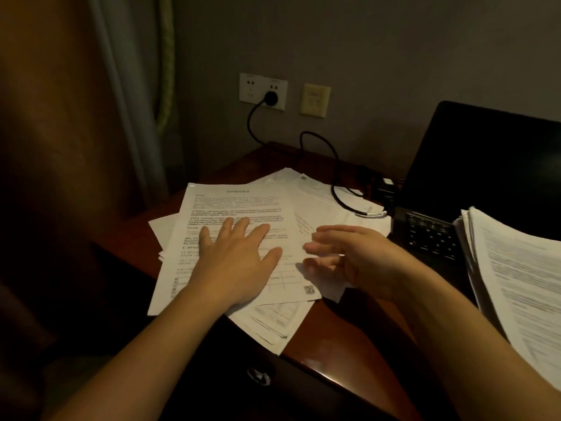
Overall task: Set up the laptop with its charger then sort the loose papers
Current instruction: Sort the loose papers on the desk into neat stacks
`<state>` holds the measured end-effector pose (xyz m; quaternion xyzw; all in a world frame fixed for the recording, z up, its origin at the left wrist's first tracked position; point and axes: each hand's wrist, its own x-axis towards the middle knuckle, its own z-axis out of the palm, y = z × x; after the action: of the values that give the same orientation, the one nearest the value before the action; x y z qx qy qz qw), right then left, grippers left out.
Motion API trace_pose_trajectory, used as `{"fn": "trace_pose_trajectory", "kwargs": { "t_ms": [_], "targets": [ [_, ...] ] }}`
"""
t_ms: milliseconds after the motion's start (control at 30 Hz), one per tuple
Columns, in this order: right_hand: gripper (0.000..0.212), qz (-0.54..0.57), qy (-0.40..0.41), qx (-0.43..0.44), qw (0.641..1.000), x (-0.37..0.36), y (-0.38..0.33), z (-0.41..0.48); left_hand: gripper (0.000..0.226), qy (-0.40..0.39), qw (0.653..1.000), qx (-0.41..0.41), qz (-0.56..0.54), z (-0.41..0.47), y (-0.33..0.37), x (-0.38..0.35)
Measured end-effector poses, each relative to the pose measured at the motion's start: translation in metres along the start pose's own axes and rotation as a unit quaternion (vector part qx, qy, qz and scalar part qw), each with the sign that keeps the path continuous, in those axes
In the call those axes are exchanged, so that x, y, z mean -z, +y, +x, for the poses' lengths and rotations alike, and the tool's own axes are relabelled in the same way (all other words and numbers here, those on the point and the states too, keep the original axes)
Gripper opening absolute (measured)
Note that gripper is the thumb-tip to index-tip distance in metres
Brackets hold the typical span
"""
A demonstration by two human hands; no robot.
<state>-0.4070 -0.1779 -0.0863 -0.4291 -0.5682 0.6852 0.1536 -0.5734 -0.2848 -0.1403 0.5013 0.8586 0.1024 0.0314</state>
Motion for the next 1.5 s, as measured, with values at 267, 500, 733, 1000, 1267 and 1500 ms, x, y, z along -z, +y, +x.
{"fn": "trace_pose_trajectory", "kwargs": {
  "t_ms": [267, 500, 733, 1000, 1267, 1500],
  "targets": [
    [0.027, -0.319, 0.109, 0.141, 0.931, 0.004, -0.012, 0.028, 0.066, -0.014, 1.0, 0.021, 0.0, 0.001, -0.003, 0.002],
    [0.054, -0.415, 0.121, 0.114, 0.894, 0.008, -0.032, 0.082, 0.074, 0.005, 0.998, 0.066, 0.024, -0.009, -0.003, 0.002],
    [0.076, -0.476, 0.115, 0.075, 0.869, 0.0, -0.054, 0.109, 0.071, 0.001, 0.998, 0.065, 0.0, -0.01, -0.005, 0.002],
    [0.057, -0.473, 0.098, 0.066, 0.873, -0.002, -0.073, 0.118, 0.068, -0.022, 0.999, 0.024, -0.029, -0.007, -0.012, 0.006],
    [0.056, -0.502, 0.089, 0.062, 0.858, 0.003, -0.081, 0.132, 0.067, -0.015, 0.999, 0.028, -0.026, -0.01, -0.012, 0.005],
    [0.035, -0.421, -0.002, 0.012, 0.907, 0.008, -0.102, 0.138, 0.066, -0.031, 0.997, 0.057, -0.041, 0.001, -0.009, 0.007]
  ]
}}
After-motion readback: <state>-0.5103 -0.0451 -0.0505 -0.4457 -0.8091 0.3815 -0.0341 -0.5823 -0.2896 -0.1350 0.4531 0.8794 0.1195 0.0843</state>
